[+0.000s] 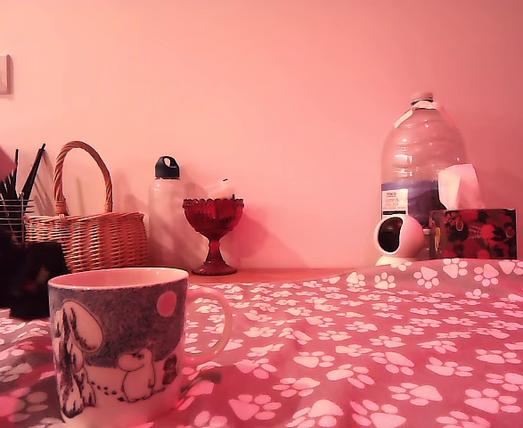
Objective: Pick the coffee capsule and then drop it inside the coffee cup in front of you
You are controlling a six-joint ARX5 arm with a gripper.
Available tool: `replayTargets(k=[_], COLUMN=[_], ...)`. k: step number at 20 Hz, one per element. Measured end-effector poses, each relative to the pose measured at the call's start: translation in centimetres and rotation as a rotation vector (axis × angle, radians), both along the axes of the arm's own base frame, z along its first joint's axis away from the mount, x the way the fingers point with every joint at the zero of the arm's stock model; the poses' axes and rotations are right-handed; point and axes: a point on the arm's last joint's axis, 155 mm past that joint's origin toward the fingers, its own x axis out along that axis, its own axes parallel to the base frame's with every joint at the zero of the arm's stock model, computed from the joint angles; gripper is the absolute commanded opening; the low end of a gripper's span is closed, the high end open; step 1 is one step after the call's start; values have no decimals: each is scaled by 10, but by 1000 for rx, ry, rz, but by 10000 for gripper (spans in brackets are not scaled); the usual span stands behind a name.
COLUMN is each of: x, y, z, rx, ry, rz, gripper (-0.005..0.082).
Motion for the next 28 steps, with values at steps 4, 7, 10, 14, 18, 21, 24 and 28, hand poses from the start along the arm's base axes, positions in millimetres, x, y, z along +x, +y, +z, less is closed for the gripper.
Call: replayTargets(k=[4,7,10,14,18,21,24,28], x=[6,7,5,11,19,19,21,25], y=[-2,-6,-12,-16,-20,-22,-23,-24], z=[12,15,7,2,0,-2,-10,-10], rx=[-11,-18,-14,-13,-21,-20,-15,-14], ry=[-60,-80,-68,-58,-53,-50,-29,-35], rz=[5,-4,-10,-14,-16,-20,-23,-18], gripper=[548,548,548,548,548,548,548,548])
